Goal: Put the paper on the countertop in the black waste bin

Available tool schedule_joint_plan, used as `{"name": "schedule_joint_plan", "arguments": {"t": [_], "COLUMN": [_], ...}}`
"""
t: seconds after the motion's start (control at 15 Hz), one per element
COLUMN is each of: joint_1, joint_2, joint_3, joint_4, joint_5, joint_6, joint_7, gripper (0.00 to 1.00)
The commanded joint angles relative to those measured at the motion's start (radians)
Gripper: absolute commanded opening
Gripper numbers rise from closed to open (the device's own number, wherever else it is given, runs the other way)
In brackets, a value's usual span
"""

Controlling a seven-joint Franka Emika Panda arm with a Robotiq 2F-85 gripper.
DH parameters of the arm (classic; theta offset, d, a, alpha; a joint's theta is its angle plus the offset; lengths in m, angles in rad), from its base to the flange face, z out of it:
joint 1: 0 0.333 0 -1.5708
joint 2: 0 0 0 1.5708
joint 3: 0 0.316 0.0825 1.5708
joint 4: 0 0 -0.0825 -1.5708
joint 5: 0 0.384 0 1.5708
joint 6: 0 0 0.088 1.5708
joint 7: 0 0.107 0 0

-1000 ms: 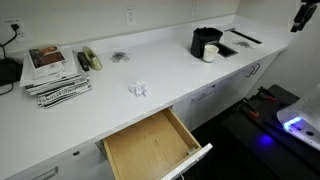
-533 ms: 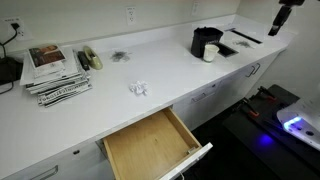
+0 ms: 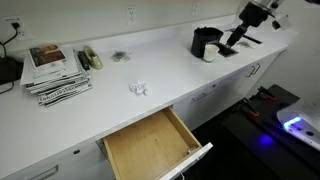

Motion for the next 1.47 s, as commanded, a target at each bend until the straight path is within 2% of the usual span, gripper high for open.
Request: {"name": "schedule_joint_plan", "arguments": {"t": [0.0,0.13,0.27,0.33,0.4,0.6,0.73,0.8,0.93,1.2,1.33,1.4], "joint_1": [0.003,-0.032,-0.084,-0.137,-0.151,-0.11,-0.07,-0.003,0.026,0.035,0.077,0.117], "joint_2": [0.246,0.366,0.478,0.523,0.564,0.728,0.811,0.7,0.765,0.791,0.861,0.893], "joint_3": [0.116,0.183,0.235,0.281,0.29,0.266,0.266,0.157,0.151,0.148,0.099,0.052], "joint_4": [0.085,0.137,0.212,0.254,0.301,0.472,0.565,0.445,0.516,0.542,0.617,0.649], "joint_5": [-0.081,-0.2,-0.394,-0.483,-0.574,-0.789,-0.825,-0.742,-0.744,-0.74,-0.762,-0.758], "joint_6": [0.265,0.376,0.422,0.415,0.387,0.269,0.185,0.279,0.241,0.234,0.195,0.189], "joint_7": [0.15,0.257,0.401,0.464,0.526,0.674,0.684,0.623,0.619,0.616,0.656,0.658], "gripper": [1.0,1.0,1.0,1.0,1.0,1.0,1.0,1.0,1.0,1.0,1.0,1.0]}}
